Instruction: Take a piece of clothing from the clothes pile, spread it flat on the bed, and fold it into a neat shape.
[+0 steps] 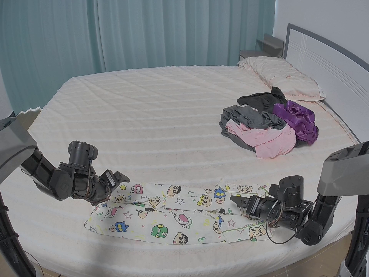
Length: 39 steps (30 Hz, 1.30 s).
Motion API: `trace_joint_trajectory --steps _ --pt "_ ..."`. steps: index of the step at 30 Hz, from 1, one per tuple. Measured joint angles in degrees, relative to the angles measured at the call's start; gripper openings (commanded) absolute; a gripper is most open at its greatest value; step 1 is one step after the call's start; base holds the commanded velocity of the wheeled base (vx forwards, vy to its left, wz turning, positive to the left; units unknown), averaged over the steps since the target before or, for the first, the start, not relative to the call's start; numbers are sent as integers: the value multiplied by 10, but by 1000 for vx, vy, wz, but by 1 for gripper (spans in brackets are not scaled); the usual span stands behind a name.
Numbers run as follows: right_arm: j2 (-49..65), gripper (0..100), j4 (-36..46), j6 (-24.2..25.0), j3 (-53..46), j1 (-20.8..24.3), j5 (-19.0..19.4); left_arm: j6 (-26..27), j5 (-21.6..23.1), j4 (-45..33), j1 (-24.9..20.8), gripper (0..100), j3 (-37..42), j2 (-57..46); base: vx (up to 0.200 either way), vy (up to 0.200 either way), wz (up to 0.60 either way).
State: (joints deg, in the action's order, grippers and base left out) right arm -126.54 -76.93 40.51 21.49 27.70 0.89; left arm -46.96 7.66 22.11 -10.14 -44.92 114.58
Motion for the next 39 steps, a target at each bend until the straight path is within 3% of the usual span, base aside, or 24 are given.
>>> trace_joint_trajectory --steps 6,13,19,25,34,39 --pt "27 100 -1 1 -14 -21 1 -47 0 0 6 100 13 -19 0 67 0" --pt "35 100 -1 1 -16 -24 1 -54 45 1 34 100 18 -32 0 200 0" --pt "38 100 -1 4 -16 -24 1 -54 49 1 43 100 23 -35 0 0 0" --pt "38 100 -2 4 -15 -24 2 -72 49 2 42 100 25 -35 0 0 0" --pt "40 100 -2 3 -11 -25 0 -80 64 20 23 100 33 -34 200 0 0" --pt "42 100 2 1 -11 -34 0 -79 63 22 12 100 37 -34 0 0 0"
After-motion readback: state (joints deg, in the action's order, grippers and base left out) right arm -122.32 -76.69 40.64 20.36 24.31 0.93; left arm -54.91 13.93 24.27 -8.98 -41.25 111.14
